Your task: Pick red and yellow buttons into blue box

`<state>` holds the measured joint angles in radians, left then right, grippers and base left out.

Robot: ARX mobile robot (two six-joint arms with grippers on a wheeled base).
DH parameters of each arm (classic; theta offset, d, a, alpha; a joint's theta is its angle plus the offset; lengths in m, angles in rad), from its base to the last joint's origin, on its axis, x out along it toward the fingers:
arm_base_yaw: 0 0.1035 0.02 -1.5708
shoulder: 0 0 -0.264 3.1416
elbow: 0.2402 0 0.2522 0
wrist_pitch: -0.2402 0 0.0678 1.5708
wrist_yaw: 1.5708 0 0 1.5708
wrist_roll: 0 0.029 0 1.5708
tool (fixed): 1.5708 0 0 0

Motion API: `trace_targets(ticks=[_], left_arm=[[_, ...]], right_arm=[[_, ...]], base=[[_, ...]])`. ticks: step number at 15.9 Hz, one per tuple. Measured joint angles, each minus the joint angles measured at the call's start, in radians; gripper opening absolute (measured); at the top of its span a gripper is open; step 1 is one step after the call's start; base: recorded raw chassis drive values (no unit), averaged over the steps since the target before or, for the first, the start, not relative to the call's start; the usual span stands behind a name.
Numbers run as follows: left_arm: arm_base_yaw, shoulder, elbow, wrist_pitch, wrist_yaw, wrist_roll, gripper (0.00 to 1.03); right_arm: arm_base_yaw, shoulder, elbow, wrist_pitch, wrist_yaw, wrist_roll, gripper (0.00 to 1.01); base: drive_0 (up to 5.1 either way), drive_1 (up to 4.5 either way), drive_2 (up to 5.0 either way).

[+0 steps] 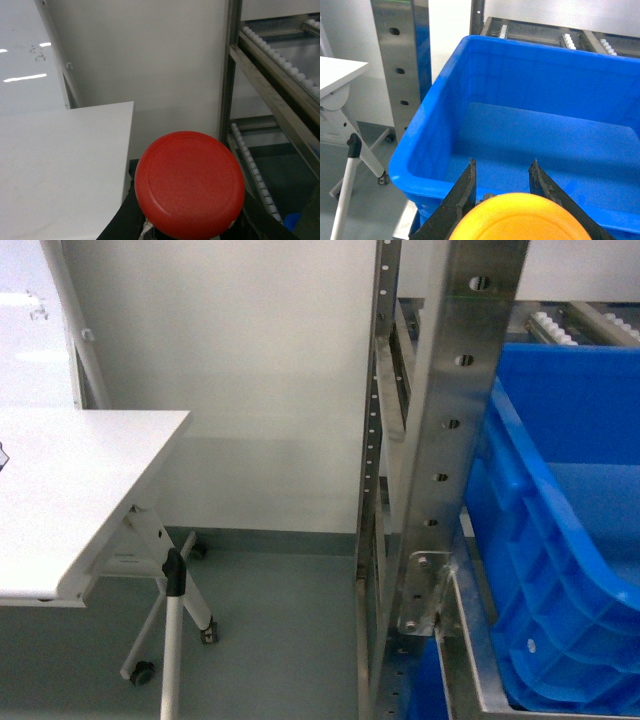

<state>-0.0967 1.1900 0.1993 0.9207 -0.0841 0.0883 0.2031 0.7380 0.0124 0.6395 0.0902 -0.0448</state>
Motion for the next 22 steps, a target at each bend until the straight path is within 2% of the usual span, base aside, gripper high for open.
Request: trace_targets(ticks=[12,22], left_arm=[[0.000,0.000,0.000,0.002,0.001,0.000,0.25],[0.000,0.000,0.000,-0.005,0.001,0.000,0.25]], right_arm=[[0.000,0.000,0.000,0.002,0.000,0.000,0.28],[0.000,0.000,0.000,0.000,0.000,0.000,0.28]], base=[[4.8,-3.64,-1.0],[5.0,-2.33,-2.3]])
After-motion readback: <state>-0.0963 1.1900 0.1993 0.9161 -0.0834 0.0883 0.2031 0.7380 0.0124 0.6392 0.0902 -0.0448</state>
